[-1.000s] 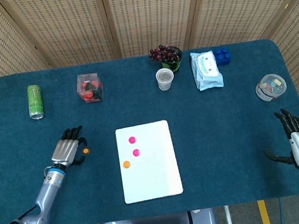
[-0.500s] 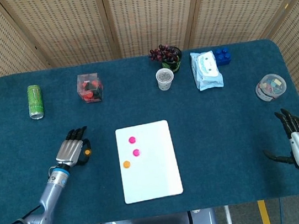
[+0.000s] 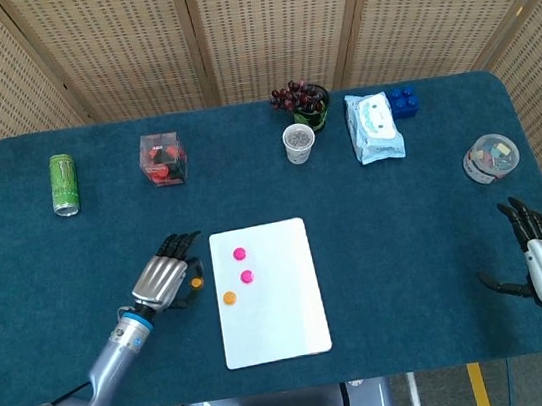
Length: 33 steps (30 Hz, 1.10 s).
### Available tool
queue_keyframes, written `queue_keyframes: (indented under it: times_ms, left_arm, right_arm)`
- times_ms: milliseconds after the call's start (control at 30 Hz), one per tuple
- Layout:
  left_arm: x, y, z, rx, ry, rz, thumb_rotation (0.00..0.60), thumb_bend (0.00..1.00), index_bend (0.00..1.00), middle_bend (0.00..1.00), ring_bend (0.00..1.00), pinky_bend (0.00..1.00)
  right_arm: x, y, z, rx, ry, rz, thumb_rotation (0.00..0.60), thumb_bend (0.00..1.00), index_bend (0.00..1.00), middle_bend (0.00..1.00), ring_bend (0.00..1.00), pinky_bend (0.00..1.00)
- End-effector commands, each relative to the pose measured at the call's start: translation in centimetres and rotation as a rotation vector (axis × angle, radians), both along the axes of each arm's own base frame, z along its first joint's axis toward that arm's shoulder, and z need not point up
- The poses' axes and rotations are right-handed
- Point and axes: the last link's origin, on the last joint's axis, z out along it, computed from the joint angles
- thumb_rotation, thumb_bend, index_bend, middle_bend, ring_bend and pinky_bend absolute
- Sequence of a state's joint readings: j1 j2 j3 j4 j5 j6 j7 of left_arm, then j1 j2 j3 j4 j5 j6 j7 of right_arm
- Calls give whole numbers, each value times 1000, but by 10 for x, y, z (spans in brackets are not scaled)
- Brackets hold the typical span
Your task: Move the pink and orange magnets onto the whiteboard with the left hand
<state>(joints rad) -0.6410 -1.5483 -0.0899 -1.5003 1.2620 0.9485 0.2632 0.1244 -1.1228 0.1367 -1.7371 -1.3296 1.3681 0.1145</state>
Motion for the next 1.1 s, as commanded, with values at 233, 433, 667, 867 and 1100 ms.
queue_keyframes:
  times_ms: [233,433,667,867,1100]
  left_arm:
    - [48,-34,-40,-139,2,-144,600,329,621,0,0,0]
    - [48,-37,-49,-141,22,-139,600,324,621,0,0,0]
    - [45,-38,-54,-139,37,-127,600,319,621,0,0,0]
    - [44,-40,-56,-152,38,-123,600,317,621,0,0,0]
    - [44,-42,-60,-166,41,-122,600,315,621,0,0,0]
  right_arm:
    - [-1,0,0,0,-3,-1,600,234,0,0,0,0]
    - [-1,0,0,1,-5,0,600,234,0,0,0,0]
    - [-1,0,0,2,-6,0,600,234,0,0,0,0]
    - [-1,0,0,2,-8,-1,600,234,0,0,0,0]
    - [-1,0,1,3,-11,-3,600,234,0,0,0,0]
